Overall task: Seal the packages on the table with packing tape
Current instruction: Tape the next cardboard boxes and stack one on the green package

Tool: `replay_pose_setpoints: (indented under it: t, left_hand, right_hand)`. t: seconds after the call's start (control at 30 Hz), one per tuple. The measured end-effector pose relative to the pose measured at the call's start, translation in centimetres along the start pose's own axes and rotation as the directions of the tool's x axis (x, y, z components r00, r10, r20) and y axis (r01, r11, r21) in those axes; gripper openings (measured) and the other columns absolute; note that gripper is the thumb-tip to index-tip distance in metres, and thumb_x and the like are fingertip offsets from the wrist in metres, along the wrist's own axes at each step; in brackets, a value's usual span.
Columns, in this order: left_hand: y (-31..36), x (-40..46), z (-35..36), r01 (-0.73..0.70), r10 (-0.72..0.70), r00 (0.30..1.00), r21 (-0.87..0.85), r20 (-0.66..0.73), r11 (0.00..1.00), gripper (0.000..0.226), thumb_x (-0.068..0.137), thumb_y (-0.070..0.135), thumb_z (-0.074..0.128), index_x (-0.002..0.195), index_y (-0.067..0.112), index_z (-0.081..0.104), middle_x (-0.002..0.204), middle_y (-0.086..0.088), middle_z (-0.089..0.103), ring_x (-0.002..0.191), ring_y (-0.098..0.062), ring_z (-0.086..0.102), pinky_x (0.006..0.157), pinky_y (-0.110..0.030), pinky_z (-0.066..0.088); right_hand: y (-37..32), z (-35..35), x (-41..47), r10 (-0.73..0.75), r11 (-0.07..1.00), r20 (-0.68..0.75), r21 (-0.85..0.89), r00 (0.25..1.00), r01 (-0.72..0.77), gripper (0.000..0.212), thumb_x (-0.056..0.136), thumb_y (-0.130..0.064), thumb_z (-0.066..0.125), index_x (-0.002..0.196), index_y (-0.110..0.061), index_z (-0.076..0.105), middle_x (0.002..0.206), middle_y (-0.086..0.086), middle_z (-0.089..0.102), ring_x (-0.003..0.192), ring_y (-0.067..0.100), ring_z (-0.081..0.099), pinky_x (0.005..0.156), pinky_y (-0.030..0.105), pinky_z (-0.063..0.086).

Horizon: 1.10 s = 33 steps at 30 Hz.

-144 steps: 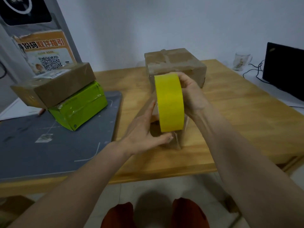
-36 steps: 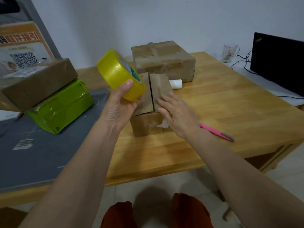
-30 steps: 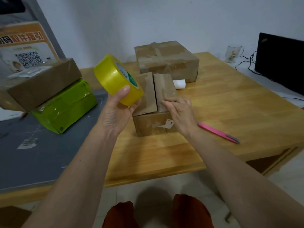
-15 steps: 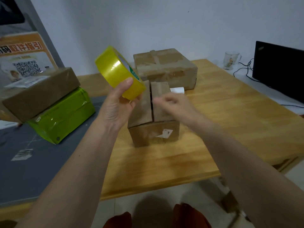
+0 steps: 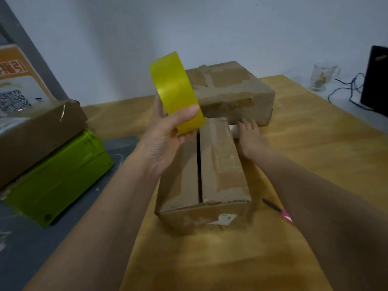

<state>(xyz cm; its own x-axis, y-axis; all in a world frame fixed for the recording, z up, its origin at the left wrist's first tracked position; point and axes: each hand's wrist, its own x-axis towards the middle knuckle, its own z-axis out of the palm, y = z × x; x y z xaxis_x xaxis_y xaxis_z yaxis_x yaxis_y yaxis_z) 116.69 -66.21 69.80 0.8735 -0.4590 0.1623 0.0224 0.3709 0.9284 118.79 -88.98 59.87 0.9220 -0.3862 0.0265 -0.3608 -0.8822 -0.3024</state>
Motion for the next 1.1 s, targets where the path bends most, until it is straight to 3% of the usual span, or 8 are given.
replay_pose_setpoints:
  t: [0.17,0.27,0.47,0.63,0.83,0.87,1.0,1.1]
  left_hand:
    - [-0.1,0.2,-2.0,-0.049,0.046,0.997,-0.035,-0.067,0.998,0.093,0.059,0.025,0.08,0.144,0.02,0.041,0.13,-0.004,0.061,0.109,-0.017,0.065,0.09,-0.034,0.053]
    - [0.1,-0.1,-3.0,-0.087,0.082,0.989,-0.032,-0.125,0.996,0.098,0.059,0.026,0.081,0.147,0.018,0.039,0.127,-0.003,0.061,0.108,-0.016,0.065,0.082,-0.029,0.053]
    - [-0.7,-2.1,-4.4,-0.2,0.185,0.934,-0.02,-0.306,0.98,0.112,0.054,0.028,0.085,0.151,0.029,0.028,0.128,0.002,0.06,0.113,-0.017,0.064,0.078,-0.027,0.054]
    - [-2.4,-4.7,-4.5,-0.209,0.143,0.865,-0.087,-0.48,0.974,0.088,0.072,0.02,0.083,0.136,0.054,0.031,0.134,0.015,0.056,0.12,-0.015,0.059,0.085,-0.033,0.048]
    - [-3.3,-6.7,-4.0,-0.252,0.069,0.796,-0.225,-0.601,0.941,0.099,0.073,0.015,0.084,0.149,0.043,0.028,0.133,0.005,0.058,0.113,-0.019,0.064,0.084,-0.037,0.058]
    - [-3.2,-6.8,-3.9,-0.256,0.071,0.79,-0.224,-0.609,0.94,0.099,0.073,0.016,0.084,0.149,0.043,0.027,0.134,0.005,0.057,0.114,-0.019,0.063,0.084,-0.037,0.058]
    - [-2.5,-7.0,-3.4,-0.252,0.072,0.793,-0.218,-0.605,0.943,0.095,0.075,0.02,0.082,0.147,0.047,0.027,0.136,0.013,0.052,0.119,-0.013,0.056,0.078,-0.031,0.049]
    - [-2.1,-7.0,-3.2,-0.254,0.086,0.799,-0.205,-0.594,0.945,0.097,0.075,0.019,0.082,0.148,0.047,0.025,0.138,0.013,0.052,0.119,-0.012,0.056,0.078,-0.03,0.05]
  right_hand:
    - [-1.0,-0.2,0.9,0.046,0.971,-0.136,-0.227,0.99,-0.077,0.041,0.093,-0.021,0.056,0.13,-0.007,0.045,0.133,0.018,0.038,0.125,0.037,0.036,0.101,0.044,0.035]
    - [-0.7,-2.1,-0.8,0.28,0.93,-0.03,0.257,0.96,-0.263,0.055,0.093,-0.031,0.061,0.133,-0.004,0.037,0.128,0.018,0.049,0.114,0.039,0.051,0.087,0.046,0.046]
    - [-5.9,-7.4,-7.2,0.095,0.348,0.101,0.929,0.99,-0.129,0.041,0.088,-0.021,0.065,0.121,-0.005,0.047,0.104,0.014,0.057,0.078,0.029,0.07,0.057,0.035,0.06]
    - [-10.7,-7.7,-10.2,0.087,0.15,0.307,0.936,0.948,-0.317,0.046,0.09,-0.011,0.062,0.132,-0.006,0.043,0.127,0.02,0.048,0.101,0.038,0.062,0.062,0.041,0.059]
    - [-13.1,-6.8,-12.3,-0.063,-0.532,0.461,0.734,0.885,-0.421,0.035,0.094,-0.01,0.054,0.127,-0.011,0.045,0.116,0.03,0.046,0.087,0.049,0.06,0.058,0.055,0.058]
    - [-13.4,-6.6,-12.3,-0.019,-0.445,0.465,0.789,0.885,-0.424,0.033,0.095,-0.011,0.052,0.128,-0.01,0.045,0.117,0.028,0.046,0.091,0.047,0.059,0.062,0.054,0.059]
    - [-14.6,-5.8,-13.4,0.092,0.558,0.195,0.802,0.976,-0.213,0.028,0.099,-0.019,0.041,0.124,-0.011,0.052,0.125,0.012,0.058,0.11,0.03,0.056,0.097,0.043,0.049]
    - [-14.5,-5.8,-14.1,0.016,0.637,-0.061,0.77,0.998,0.037,0.044,0.101,-0.014,0.037,0.145,-0.015,0.041,0.136,0.003,0.053,0.12,0.015,0.048,0.097,0.028,0.036]
